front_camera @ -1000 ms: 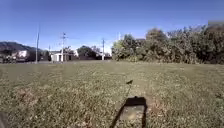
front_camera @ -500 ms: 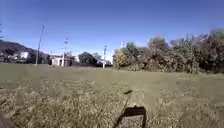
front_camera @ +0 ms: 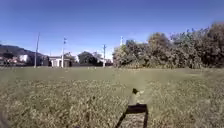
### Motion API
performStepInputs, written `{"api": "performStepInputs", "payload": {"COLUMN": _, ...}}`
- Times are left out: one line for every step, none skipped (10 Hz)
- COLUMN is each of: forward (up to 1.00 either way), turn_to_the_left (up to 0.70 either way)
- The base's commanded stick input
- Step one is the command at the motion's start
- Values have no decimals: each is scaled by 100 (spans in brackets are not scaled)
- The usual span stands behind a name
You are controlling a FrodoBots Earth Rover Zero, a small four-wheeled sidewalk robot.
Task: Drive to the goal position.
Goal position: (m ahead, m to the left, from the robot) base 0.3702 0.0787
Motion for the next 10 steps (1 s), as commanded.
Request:
{"api": "performStepInputs", "payload": {"forward": 100, "turn_to_the_left": -2}}
{"api": "performStepInputs", "payload": {"forward": 100, "turn_to_the_left": -2}}
{"api": "performStepInputs", "payload": {"forward": 100, "turn_to_the_left": -2}}
{"api": "performStepInputs", "payload": {"forward": 100, "turn_to_the_left": -4}}
{"api": "performStepInputs", "payload": {"forward": 100, "turn_to_the_left": -5}}
{"api": "performStepInputs", "payload": {"forward": 100, "turn_to_the_left": -14}}
{"api": "performStepInputs", "payload": {"forward": 100, "turn_to_the_left": -18}}
{"api": "performStepInputs", "payload": {"forward": 100, "turn_to_the_left": -19}}
{"api": "performStepInputs", "payload": {"forward": 100, "turn_to_the_left": -19}}
{"api": "performStepInputs", "payload": {"forward": 100, "turn_to_the_left": -7}}
